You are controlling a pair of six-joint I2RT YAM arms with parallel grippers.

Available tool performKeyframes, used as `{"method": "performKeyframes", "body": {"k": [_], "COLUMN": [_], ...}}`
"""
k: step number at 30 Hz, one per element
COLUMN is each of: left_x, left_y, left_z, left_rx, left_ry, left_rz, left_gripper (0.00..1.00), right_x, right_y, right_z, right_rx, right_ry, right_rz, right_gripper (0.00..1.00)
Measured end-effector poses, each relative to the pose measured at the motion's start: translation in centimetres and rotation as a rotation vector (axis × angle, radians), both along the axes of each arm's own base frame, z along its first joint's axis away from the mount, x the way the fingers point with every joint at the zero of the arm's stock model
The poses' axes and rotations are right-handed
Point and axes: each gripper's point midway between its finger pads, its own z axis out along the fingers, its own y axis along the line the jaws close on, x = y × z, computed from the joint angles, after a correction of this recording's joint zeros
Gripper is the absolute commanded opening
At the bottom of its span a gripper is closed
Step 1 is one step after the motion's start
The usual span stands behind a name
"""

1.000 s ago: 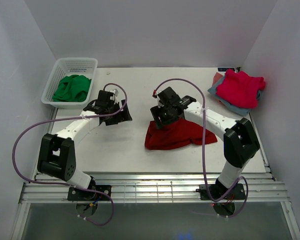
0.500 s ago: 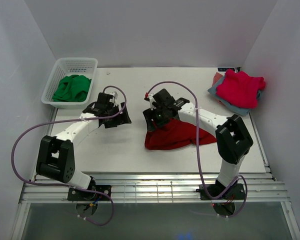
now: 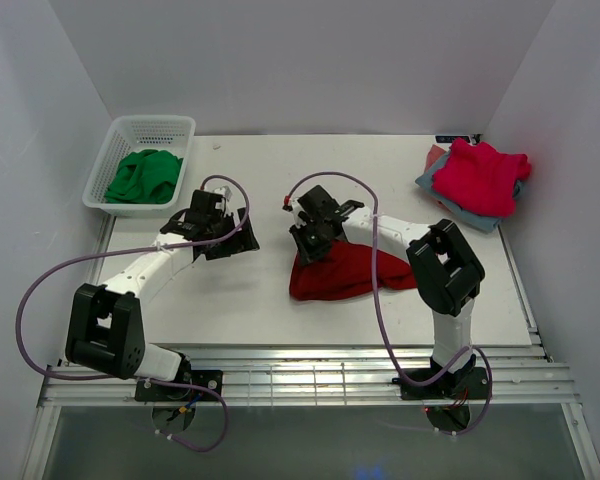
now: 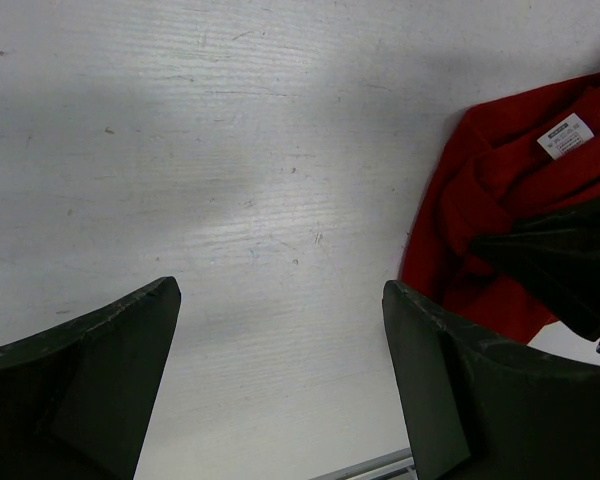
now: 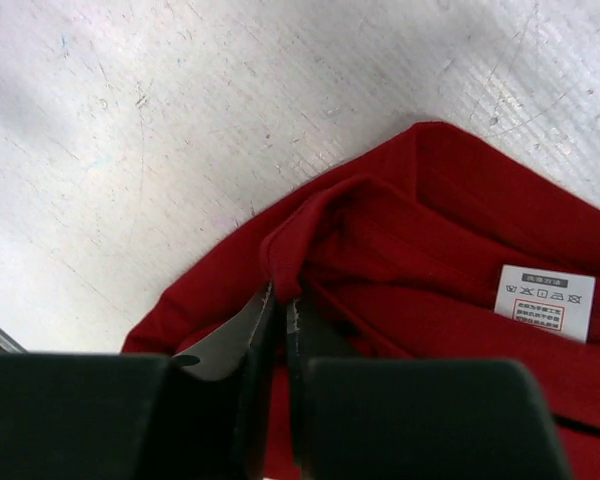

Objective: Fold and stack the t-shirts
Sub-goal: Flatten out the tshirt

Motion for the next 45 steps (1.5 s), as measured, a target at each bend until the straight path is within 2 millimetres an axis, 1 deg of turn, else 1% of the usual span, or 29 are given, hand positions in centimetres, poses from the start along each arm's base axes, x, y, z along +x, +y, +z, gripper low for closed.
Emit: {"method": "performKeyframes", "body": {"k": [5,7,9,10,11,12,14,15,16,17,18,19,20,22,24,25,26,28,29,31,33,34,35,36,38,39,41,43,45], "left_x": [-0.1,-0.1,0.0,-0.1,-0.1,0.0,0.1,0.2,0.3,0.4,0.6,0.7,0.8,0.9,0.9,0.9,0.9,0.9,0.8,0.8,0.6,0.4,0.3,0.2,0.5,0.8,1.8,3.1,4.7], "left_y": [0.1,0.2,0.3,0.3,0.3,0.3,0.3,0.3,0.3,0.2,0.2,0.2,0.2,0.2,0.2,0.2,0.2,0.1,0.0,-0.3,-0.5,-0.4,-0.3,-0.1,0.6,1.1,2.1,3.0,4.0], "left_z": [0.1,0.1,0.1,0.1,0.1,0.1,0.3,0.5,0.7,0.9,1.1,1.2,1.3,1.4,1.4,1.4,1.4,1.5,1.6,1.9,2.3,2.5,3.0,3.5,4.9,5.5,6.2,5.9,4.5], "left_rx": [0.002,0.005,0.011,0.013,0.015,0.015,0.015,0.014,0.013,0.012,0.010,0.010,0.010,0.011,0.013,0.013,0.013,0.009,0.004,-0.008,-0.019,-0.021,-0.020,-0.013,0.009,0.030,0.074,0.132,0.208], "left_ry": [-0.003,-0.004,-0.005,-0.005,-0.005,-0.006,-0.010,-0.014,-0.016,-0.021,-0.027,-0.031,-0.035,-0.038,-0.038,-0.038,-0.038,-0.037,-0.035,-0.035,-0.034,-0.038,-0.048,-0.065,-0.116,-0.144,-0.189,-0.216,-0.220], "left_rz": [0.003,0.005,0.008,0.008,0.008,0.008,0.009,0.009,0.009,0.009,0.009,0.010,0.011,0.012,0.012,0.012,0.010,0.006,0.001,-0.012,-0.021,-0.022,-0.019,-0.012,0.009,0.029,0.065,0.098,0.125], "left_gripper": [0.93,0.93,0.93,0.93,0.93,0.93,0.93,0.93,0.93,0.93,0.93,0.93,0.93,0.93,0.93,0.93,0.92,0.90,0.87,0.84,0.84,0.84,0.84,0.89,0.91,0.92,0.93,0.94,0.94], "right_x": [0.8,1.3,2.6,3.6,5.0,6.3,8.9,9.6,9.6,9.4,8.7,7.8,6.9,6.2,6.4,6.7,7.1,7.3,7.3,6.4,4.5,3.2,1.9,0.9,-0.6,-1.0,-1.4,-1.4,-1.6], "right_y": [0.3,0.6,1.3,2.0,3.0,4.0,6.0,6.5,6.5,5.9,5.1,4.1,2.8,0.5,-1.5,-2.4,-3.4,-5.4,-6.5,-8.8,-11.4,-12.8,-14.3,-15.5,-17.3,-18.0,-18.9,-19.6,-20.2], "right_z": [1.3,2.7,5.6,8.0,11.4,14.9,22.9,26.8,30.2,32.9,34.8,36.1,36.7,37.5,36.6,35.5,33.8,28.6,25.4,18.8,12.8,10.3,8.3,6.9,5.4,5.2,5.6,6.3,6.8], "right_rx": [-0.001,-0.006,0.007,0.023,0.061,0.103,0.230,0.303,0.364,0.415,0.449,0.475,0.478,0.469,0.414,0.373,0.323,0.187,0.109,-0.054,-0.209,-0.281,-0.350,-0.405,-0.483,-0.507,-0.534,-0.547,-0.564], "right_ry": [-0.023,-0.041,-0.081,-0.117,-0.171,-0.231,-0.380,-0.454,-0.511,-0.556,-0.581,-0.595,-0.597,-0.614,-0.630,-0.630,-0.624,-0.568,-0.529,-0.434,-0.331,-0.280,-0.237,-0.203,-0.165,-0.158,-0.164,-0.186,-0.195], "right_rz": [-0.010,-0.017,-0.026,-0.030,-0.035,-0.040,-0.055,-0.062,-0.067,-0.076,-0.082,-0.087,-0.096,-0.125,-0.175,-0.198,-0.227,-0.275,-0.297,-0.324,-0.344,-0.352,-0.361,-0.373,-0.399,-0.417,-0.454,-0.492,-0.516], "right_gripper": [0.08,0.08,0.08,0.08,0.08,0.08,0.08,0.08,0.08,0.08,0.08,0.08,0.08,0.08,0.08,0.08,0.08,0.08,0.08,0.08,0.08,0.08,0.08,0.08,0.08,0.08,0.08,0.08,0.08]}}
